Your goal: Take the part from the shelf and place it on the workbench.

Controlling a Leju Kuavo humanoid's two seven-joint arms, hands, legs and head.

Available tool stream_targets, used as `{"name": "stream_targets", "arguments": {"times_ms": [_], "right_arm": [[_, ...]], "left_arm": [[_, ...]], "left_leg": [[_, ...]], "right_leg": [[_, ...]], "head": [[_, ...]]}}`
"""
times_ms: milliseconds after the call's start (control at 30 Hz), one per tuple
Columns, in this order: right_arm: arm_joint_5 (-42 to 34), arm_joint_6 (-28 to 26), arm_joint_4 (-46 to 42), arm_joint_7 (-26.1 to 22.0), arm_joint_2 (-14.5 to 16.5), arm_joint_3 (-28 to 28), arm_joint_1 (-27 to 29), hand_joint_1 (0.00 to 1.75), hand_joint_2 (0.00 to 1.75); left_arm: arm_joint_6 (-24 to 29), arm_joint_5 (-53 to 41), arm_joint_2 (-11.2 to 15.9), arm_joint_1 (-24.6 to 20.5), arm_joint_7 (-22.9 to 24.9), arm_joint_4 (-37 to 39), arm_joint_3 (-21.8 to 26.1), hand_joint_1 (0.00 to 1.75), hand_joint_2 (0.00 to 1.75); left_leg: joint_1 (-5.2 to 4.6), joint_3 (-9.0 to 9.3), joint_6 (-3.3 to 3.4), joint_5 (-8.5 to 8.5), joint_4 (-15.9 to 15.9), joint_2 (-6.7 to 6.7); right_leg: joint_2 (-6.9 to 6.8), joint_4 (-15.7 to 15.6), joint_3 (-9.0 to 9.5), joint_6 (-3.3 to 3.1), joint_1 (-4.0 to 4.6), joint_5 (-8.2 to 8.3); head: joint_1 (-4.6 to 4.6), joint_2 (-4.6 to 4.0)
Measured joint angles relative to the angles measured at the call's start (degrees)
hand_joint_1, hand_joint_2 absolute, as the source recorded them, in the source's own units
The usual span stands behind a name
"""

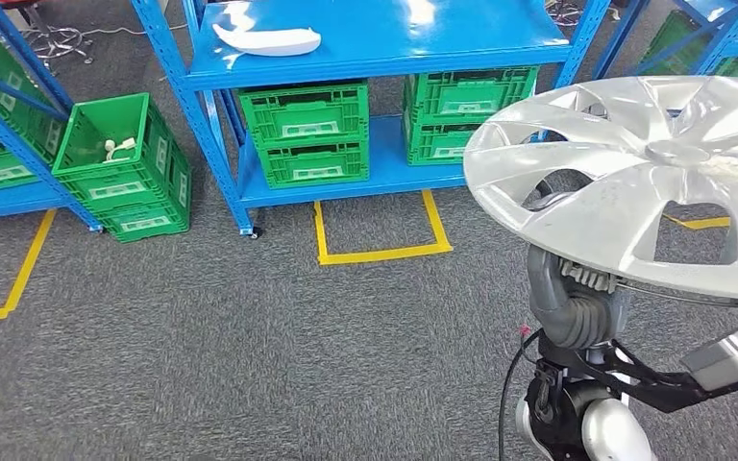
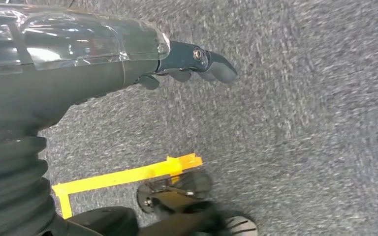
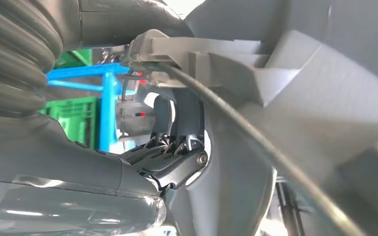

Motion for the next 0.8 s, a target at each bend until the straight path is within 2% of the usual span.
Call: {"name": "stream_targets", "arguments": {"times_ms": [33, 67, 133, 167, 200, 267, 300, 333, 367, 400, 433, 467, 500, 533, 567, 633, 667, 733, 800], "right_arm": [[0.5, -0.6, 0.2, 0.3, 0.0, 0.1, 0.0, 1.75, 1.75], [1.2, -1.2, 0.4, 0.7, 0.1, 0.1, 0.1, 1.75, 1.75], [2.4, -2.1, 0.8, 1.6, 0.2, 0.3, 0.1, 1.75, 1.75], [2.8, -2.4, 1.0, 1.9, 0.2, 0.4, 0.1, 1.75, 1.75], [2.9, -2.5, 1.2, 2.1, 0.2, 0.5, 0.1, 1.75, 1.75], [3.3, -3.0, 1.6, 2.5, 0.2, 0.8, 0.1, 1.75, 1.75], [3.7, -3.4, 1.8, 2.9, 0.2, 0.9, 0.1, 1.75, 1.75], [4.4, -4.0, 1.9, 3.2, 0.2, 1.1, 0.1, 1.75, 1.75], [5.2, -4.5, 2.1, 3.6, 0.2, 1.3, 0.1, 1.75, 1.75], [6.0, -5.0, 2.3, 4.0, 0.2, 1.4, 0.0, 1.75, 1.75], [6.8, -5.4, 2.4, 4.4, 0.2, 1.6, 0.0, 1.75, 1.75], [7.7, -5.8, 2.5, 4.8, 0.3, 1.7, -0.1, 1.75, 1.75], [8.6, -6.0, 2.6, 5.2, 0.3, 1.8, -0.1, 1.75, 1.75], [9.4, -6.3, 2.6, 5.6, 0.3, 2.0, -0.2, 1.75, 1.75], [10.0, -6.4, 2.6, 5.9, 0.3, 2.1, -0.3, 1.75, 1.75], [10.6, -6.6, 2.6, 6.2, 0.4, 2.4, -0.3, 1.75, 1.75], [10.7, -6.6, 2.7, 6.3, 0.4, 2.5, -0.4, 1.75, 1.75], [10.7, -6.6, 2.8, 6.4, 0.4, 2.7, -0.4, 1.75, 1.75], [10.8, -6.6, 3.0, 6.4, 0.4, 2.9, -0.5, 1.75, 1.75]], "left_arm": [[0.0, 0.0, 0.0, 0.0, 0.0, 0.0, 0.0, 0.0, 1.75], [0.0, 0.0, 0.0, 0.0, 0.1, 0.0, 0.0, 0.0, 1.75], [0.0, 0.1, -0.2, 0.1, 0.3, 0.0, 0.0, 0.0, 1.75], [0.0, 0.2, -0.3, 0.2, 0.5, 0.0, 0.0, 0.0, 1.75], [0.0, 0.3, -0.4, 0.3, 0.6, 0.0, 0.0, 0.0, 1.75], [0.0, 0.4, -0.5, 0.4, 0.8, 0.0, 0.0, 0.0, 1.75], [-0.1, 0.4, -0.6, 0.4, 0.9, 0.0, 0.0, 0.0, 1.75], [-0.1, 0.4, -0.7, 0.5, 0.9, 0.0, 0.0, 0.0, 1.75], [-0.1, 0.4, -0.8, 0.6, 0.9, 0.0, 0.0, 0.0, 1.75], [-0.1, 0.4, -0.8, 0.7, 0.9, 0.0, 0.0, 0.0, 1.75], [-0.1, 0.4, -0.8, 0.8, 0.9, 0.0, 0.0, 0.0, 1.75], [-0.1, 0.4, -0.9, 0.8, 0.9, 0.0, 0.0, 0.0, 1.75], [-0.1, 0.4, -0.9, 0.8, 1.0, 0.0, 0.0, 0.0, 1.75], [-0.1, 0.4, -1.0, 0.7, 1.0, 0.0, 0.0, 0.0, 1.75], [-0.1, 0.3, -1.0, 0.7, 1.1, 0.0, 0.0, 0.0, 1.75], [-0.1, 0.3, -1.0, 0.7, 1.3, 0.0, 0.0, 0.0, 1.75], [-0.1, 0.2, -1.0, 0.8, 1.4, 0.0, 0.0, 0.0, 1.75], [-0.1, 0.1, -1.0, 0.9, 1.5, 0.0, 0.0, 0.0, 1.75], [-0.1, -0.1, -1.0, 0.9, 1.6, 0.0, -0.1, 0.0, 1.75]], "left_leg": [[-0.17, 2.35, 0.3, -0.72, -3.6, -0.08], [-0.35, 3.64, 0.56, -1.36, -5.9, -0.12], [-0.39, 3.42, 1.15, -0.97, -7.1, -0.04], [-0.33, 2.96, 1.59, -0.38, -7.2, 0.04], [-0.25, 2.42, 1.99, 0.31, -7.3, 0.13], [-0.25, 1.14, 2.45, 1.51, -7.3, 0.24], [-0.29, 0.49, 2.49, 2.08, -7.3, 0.26], [-0.33, -0.19, 2.49, 2.65, -7.2, 0.29], [-0.37, -0.89, 2.4, 3.18, -7.1, 0.21], [-0.4, -1.53, 2.26, 3.62, -7.0, 0.09], [-0.42, -2.1, 2.08, 3.99, -6.9, -0.1], [-0.44, -2.63, 1.86, 4.26, -6.7, -0.34], [-0.49, -3.08, 1.64, 4.48, -6.4, -0.54], [-0.53, -3.48, 1.37, 4.73, -6.2, -0.81], [-0.57, -3.9, 1.1, 5.0, -6.0, -1.11], [-0.68, -4.62, 0.55, 5.49, -5.7, -1.9], [-0.73, -5.13, 0.27, 5.1, -5.1, -1.74], [-0.53, -7.08, -0.38, 2.14, -1.2, -0.63], [0.02, -10.27, -1.17, -2.22, 6.4, 0.28]], "right_leg": [[-0.02, 0.1, -0.33, 0.25, 0.01, 0.54], [-0.06, 0.0, -0.57, 0.58, -0.04, 1.08], [-0.04, -0.2, -0.95, 1.27, -0.24, 1.82], [0.04, 0.3, -1.32, 1.59, -0.32, 1.01], [0.14, 1.8, -1.9, 1.87, -0.36, -0.84], [0.26, 8.2, -3.63, 2.3, -0.43, -6.41], [0.27, 12.0, -4.35, 2.46, -0.43, -8.45], [0.29, 15.0, -4.63, 2.56, -0.43, -9.15], [0.34, 16.3, -4.17, 2.57, -0.42, -8.62], [0.46, 15.4, -2.79, 2.48, -0.41, -7.31], [0.85, 12.3, -0.31, 2.27, -0.41, -5.76], [1.84, 7.8, 2.83, 1.93, -0.41, -4.79], [2.8, 3.5, 5.62, 1.59, -0.48, -4.41], [3.53, 0.1, 7.63, 1.29, -0.46, -4.44], [3.83, -1.6, 8.58, 1.02, -0.45, -4.79], [2.64, -2.5, 8.53, 0.58, -0.59, -4.89], [1.94, -2.8, 8.42, 0.29, -0.77, -4.75], [0.56, -3.1, 8.01, -0.18, -1.03, -4.28], [-0.73, -2.9, 7.42, -0.33, -0.86, -4.02]], "head": [[-0.01, 0.0], [-0.01, 0.0], [-0.07, 0.0], [-0.04, 0.0], [0.07, 0.0], [0.4, 0.0], [0.57, 0.0], [0.73, 0.0], [0.93, 0.0], [1.13, 0.0], [1.3, 0.0], [1.41, 0.0], [1.4, 0.0], [1.39, 0.0], [1.39, 0.0], [1.41, 0.0], [1.34, 0.0], [0.8, 0.0], [0.22, 0.0]]}}
